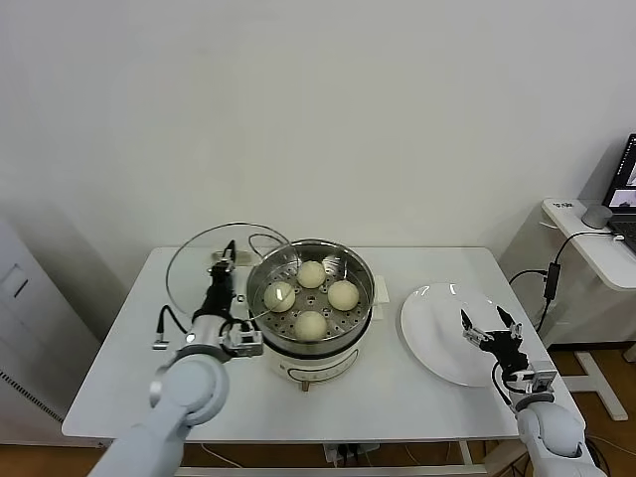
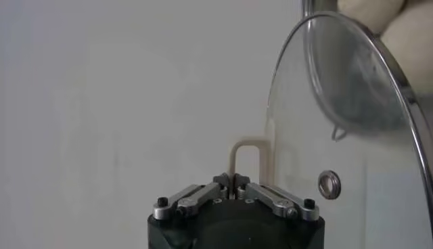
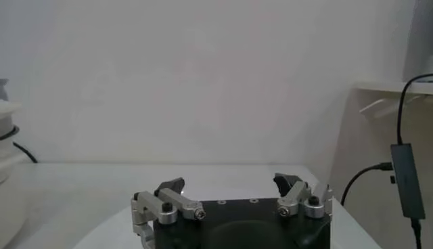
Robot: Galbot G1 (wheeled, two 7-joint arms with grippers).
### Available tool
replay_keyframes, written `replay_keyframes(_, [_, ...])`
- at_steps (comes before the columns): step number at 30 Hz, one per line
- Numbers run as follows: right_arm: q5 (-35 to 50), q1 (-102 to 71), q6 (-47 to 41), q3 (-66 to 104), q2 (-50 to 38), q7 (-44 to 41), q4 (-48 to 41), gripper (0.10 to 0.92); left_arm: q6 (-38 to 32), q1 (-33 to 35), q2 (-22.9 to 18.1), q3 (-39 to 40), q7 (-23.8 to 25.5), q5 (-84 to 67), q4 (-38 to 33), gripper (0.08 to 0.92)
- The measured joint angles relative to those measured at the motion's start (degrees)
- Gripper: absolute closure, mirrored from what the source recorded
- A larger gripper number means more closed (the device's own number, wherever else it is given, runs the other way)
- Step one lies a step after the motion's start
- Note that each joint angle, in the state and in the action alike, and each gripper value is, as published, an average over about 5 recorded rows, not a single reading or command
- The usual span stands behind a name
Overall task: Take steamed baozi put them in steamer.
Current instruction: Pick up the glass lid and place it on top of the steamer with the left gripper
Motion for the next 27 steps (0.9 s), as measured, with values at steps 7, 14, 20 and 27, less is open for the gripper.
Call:
replay_keyframes(7, [-0.08, 0.18, 0.01, -0.01, -0.21, 0.01, -0.43, 0.203, 1.35, -2.31, -4.03, 3.79, 1.22, 3.64, 1.63, 0.896])
replay_keyframes(14, [-0.35, 0.17, 0.23, 0.12, -0.20, -0.10, -1.12, 0.203, 2.07, -3.26, -7.84, 6.69, 1.39, 6.49, 4.15, 0.896])
replay_keyframes(20, [-0.36, 0.22, 0.32, 0.15, -0.14, -0.14, -1.34, 0.203, 2.23, -3.61, -10.51, 8.51, 1.53, 8.49, 5.72, 0.896])
replay_keyframes(27, [-0.42, 0.10, 0.45, 0.17, 0.02, -0.25, -1.63, 0.203, 2.38, -3.72, -12.98, 9.99, 1.74, 10.22, 7.00, 0.896])
